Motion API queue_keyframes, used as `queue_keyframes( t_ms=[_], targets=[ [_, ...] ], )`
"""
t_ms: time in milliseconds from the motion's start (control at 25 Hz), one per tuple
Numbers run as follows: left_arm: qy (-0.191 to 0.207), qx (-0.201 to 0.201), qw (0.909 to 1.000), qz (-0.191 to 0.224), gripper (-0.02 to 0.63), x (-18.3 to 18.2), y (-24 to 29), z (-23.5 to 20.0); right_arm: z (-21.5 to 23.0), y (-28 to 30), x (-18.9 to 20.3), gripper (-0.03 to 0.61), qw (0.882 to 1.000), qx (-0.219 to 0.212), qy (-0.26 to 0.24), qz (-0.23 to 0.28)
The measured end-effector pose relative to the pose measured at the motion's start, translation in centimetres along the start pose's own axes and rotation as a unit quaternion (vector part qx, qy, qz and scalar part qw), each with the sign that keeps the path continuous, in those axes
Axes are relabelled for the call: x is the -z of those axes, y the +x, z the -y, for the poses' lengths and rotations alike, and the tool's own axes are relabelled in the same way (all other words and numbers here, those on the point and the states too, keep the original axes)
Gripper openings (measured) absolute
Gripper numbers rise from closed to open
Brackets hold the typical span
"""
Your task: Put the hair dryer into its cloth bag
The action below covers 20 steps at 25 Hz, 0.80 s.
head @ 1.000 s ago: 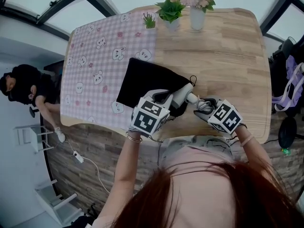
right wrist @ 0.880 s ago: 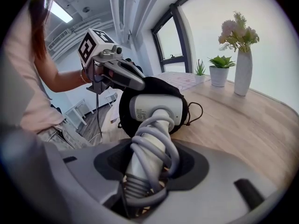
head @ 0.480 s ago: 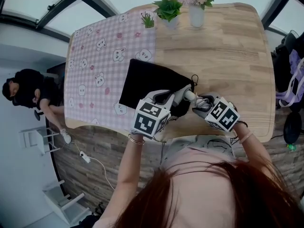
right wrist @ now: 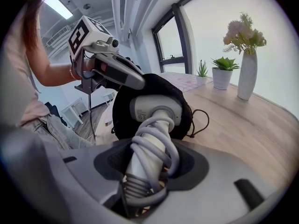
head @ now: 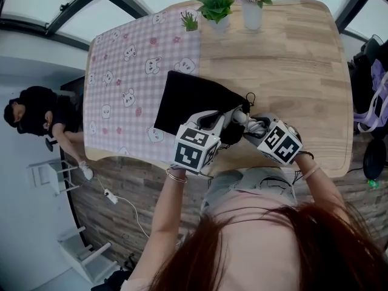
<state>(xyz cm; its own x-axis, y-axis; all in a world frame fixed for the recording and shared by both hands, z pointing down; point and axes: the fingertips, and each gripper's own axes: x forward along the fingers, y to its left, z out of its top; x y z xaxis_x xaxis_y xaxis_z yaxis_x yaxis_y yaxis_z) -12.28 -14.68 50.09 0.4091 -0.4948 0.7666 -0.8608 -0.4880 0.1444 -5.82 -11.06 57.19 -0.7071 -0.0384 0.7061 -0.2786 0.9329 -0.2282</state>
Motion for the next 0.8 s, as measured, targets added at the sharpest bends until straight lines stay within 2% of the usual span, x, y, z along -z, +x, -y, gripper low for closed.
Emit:
queue_keyframes(
  t_ms=[480, 800],
  targets=[
    [-0.018, 0.021, 0.9994, 0.020, 0.029, -0.4, -0.7, -0.5, -0.4, 1.6, -1.9, 0.216, 1.000, 0.022, -0.001, -0.011],
    [-0.010, 0.036, 0.9991, 0.018, 0.029, -0.3, -0.6, -0.5, -0.5, 2.8, -2.9, 0.216, 0.999, 0.029, -0.005, -0.018]
  ],
)
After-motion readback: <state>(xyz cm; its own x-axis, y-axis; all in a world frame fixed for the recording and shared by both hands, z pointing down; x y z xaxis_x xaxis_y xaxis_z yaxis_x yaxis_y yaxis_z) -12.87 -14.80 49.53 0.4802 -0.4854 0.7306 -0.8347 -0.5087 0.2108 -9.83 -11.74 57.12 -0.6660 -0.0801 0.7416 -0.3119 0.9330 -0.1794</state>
